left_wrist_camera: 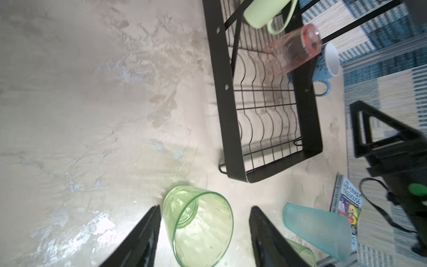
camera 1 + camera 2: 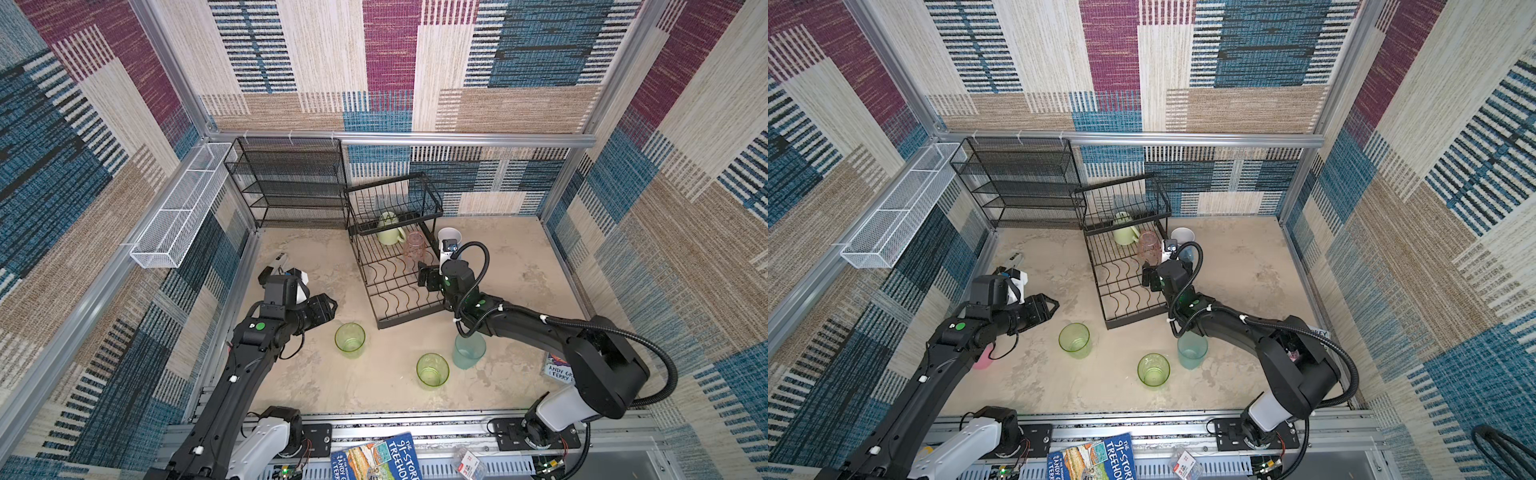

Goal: Load cups into a dish rack
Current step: Pick up the cup from the center of the table.

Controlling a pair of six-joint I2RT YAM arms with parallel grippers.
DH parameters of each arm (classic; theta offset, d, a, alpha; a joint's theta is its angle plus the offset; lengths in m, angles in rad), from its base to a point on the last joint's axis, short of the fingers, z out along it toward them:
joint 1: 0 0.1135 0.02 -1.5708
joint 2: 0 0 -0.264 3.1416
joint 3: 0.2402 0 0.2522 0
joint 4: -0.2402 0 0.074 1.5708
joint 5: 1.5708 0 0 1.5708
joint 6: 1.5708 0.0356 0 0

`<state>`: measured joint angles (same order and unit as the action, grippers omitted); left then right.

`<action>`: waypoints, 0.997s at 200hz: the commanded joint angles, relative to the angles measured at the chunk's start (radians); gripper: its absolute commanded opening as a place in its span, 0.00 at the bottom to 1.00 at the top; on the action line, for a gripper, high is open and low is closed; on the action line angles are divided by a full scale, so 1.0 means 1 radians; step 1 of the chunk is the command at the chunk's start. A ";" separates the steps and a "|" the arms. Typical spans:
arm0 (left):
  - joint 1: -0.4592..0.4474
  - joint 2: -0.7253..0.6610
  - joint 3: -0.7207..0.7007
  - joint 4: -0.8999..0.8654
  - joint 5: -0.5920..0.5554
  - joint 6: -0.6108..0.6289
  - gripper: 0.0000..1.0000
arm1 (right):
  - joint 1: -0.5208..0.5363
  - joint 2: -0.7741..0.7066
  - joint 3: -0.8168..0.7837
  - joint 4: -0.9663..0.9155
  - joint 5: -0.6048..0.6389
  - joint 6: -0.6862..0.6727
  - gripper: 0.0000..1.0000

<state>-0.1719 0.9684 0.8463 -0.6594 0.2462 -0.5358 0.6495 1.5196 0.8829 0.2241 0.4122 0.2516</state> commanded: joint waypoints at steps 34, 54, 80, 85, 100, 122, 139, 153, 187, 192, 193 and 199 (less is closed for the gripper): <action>-0.133 0.049 0.021 -0.195 -0.216 -0.064 0.57 | -0.001 -0.101 0.032 -0.353 -0.151 0.066 0.98; -0.205 0.073 0.023 -0.230 -0.257 -0.102 0.55 | -0.001 -0.109 0.040 -0.389 -0.200 0.062 0.97; -0.269 0.079 0.038 -0.284 -0.315 -0.140 0.51 | -0.011 -0.117 0.047 -0.413 -0.261 0.069 0.95; -0.277 0.078 0.038 -0.291 -0.318 -0.146 0.50 | -0.015 -0.120 0.046 -0.411 -0.280 0.072 0.95; -0.299 0.083 0.034 -0.298 -0.325 -0.164 0.49 | -0.029 -0.130 0.033 -0.396 -0.332 0.080 0.95; -0.330 0.114 0.038 -0.298 -0.336 -0.182 0.47 | -0.035 -0.140 0.017 -0.387 -0.368 0.082 0.95; -0.353 0.153 0.058 -0.297 -0.348 -0.183 0.47 | -0.039 -0.156 0.005 -0.384 -0.390 0.083 0.94; -0.361 0.189 0.075 -0.297 -0.353 -0.179 0.47 | -0.042 -0.174 -0.010 -0.378 -0.408 0.089 0.94; -0.363 0.258 0.087 -0.285 -0.353 -0.170 0.45 | -0.043 -0.218 -0.032 -0.376 -0.423 0.095 0.94; -0.363 0.267 0.085 -0.281 -0.349 -0.168 0.44 | -0.044 -0.222 -0.036 -0.377 -0.423 0.095 0.94; -0.363 0.269 0.086 -0.280 -0.348 -0.168 0.44 | -0.044 -0.224 -0.036 -0.377 -0.423 0.095 0.94; -0.363 0.280 0.083 -0.275 -0.344 -0.168 0.43 | -0.043 -0.229 -0.038 -0.378 -0.423 0.094 0.94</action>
<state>-0.5343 1.2186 0.9264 -0.9451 -0.0933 -0.7002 0.6056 1.3128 0.8536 -0.1719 0.0147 0.3317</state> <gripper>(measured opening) 0.447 0.941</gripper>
